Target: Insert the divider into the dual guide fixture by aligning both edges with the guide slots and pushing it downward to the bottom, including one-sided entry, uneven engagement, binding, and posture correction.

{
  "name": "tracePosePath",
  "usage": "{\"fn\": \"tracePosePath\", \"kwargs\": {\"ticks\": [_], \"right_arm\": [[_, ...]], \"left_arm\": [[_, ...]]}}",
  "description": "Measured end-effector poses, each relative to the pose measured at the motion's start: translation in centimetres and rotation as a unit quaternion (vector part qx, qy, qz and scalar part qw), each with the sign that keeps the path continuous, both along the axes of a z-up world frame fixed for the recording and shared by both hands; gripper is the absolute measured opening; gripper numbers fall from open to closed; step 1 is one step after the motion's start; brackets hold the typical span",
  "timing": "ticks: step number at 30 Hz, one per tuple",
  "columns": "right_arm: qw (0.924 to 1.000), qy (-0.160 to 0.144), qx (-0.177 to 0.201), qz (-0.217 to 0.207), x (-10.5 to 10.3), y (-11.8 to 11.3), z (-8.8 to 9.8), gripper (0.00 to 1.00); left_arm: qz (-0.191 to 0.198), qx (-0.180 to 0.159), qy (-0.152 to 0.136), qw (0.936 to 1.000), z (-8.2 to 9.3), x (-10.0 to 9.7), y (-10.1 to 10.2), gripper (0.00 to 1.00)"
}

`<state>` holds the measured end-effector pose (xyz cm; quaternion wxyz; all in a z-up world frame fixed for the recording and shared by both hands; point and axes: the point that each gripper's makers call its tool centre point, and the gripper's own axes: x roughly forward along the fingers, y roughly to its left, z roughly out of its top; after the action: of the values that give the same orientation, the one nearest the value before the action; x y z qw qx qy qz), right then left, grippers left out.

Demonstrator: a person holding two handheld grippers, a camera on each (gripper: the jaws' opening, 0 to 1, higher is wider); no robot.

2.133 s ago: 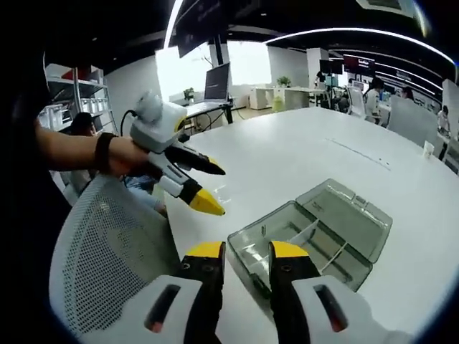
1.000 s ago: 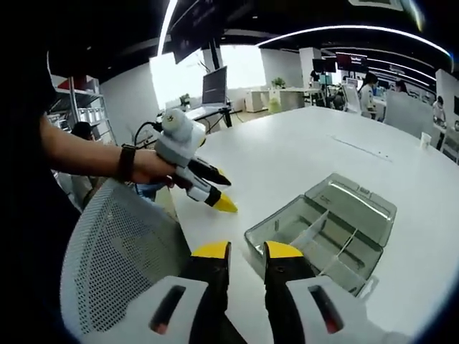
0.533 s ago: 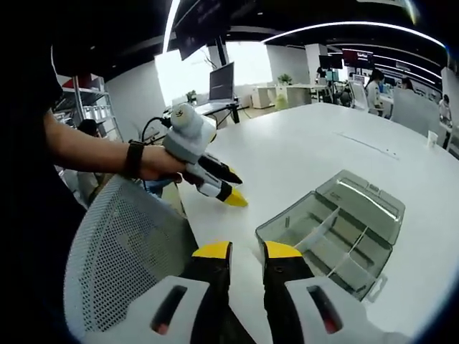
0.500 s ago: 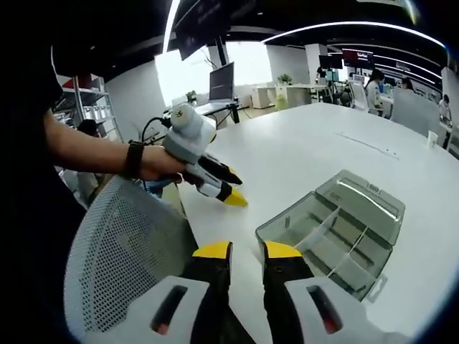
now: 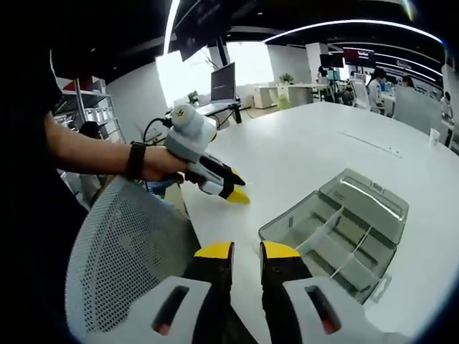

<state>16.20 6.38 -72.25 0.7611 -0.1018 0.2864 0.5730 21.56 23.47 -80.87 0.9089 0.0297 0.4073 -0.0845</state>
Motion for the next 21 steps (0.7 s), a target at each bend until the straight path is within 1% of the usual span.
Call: {"fn": "tracePosePath", "kwargs": {"ticks": [3,8,12,15,21], "right_arm": [[1.0,0.0,0.001,-0.001,0.1,0.0,0.0,0.1],[1.0,-0.002,0.003,0.002,0.0,0.1,0.2,0.09],[1.0,0.0,0.008,0.002,0.0,0.1,0.3,0.09],[0.9999,-0.001,0.011,0.002,0.2,0.1,0.5,0.09],[0.9997,0.0,0.025,-0.003,0.7,-0.2,1.1,0.09]], "left_arm": [[-0.003,-0.001,0.002,1.0,0.0,-0.1,-0.2,0.29],[-0.005,-0.004,-0.006,1.0,0.4,0.1,-0.3,0.29],[-0.005,-0.007,-0.018,0.9998,0.9,0.4,-0.4,0.29],[-0.012,-0.007,-0.025,0.9996,1.5,0.5,-0.7,0.29],[-0.02,-0.006,-0.052,0.9984,3.4,0.9,-1.4,0.29]]}}
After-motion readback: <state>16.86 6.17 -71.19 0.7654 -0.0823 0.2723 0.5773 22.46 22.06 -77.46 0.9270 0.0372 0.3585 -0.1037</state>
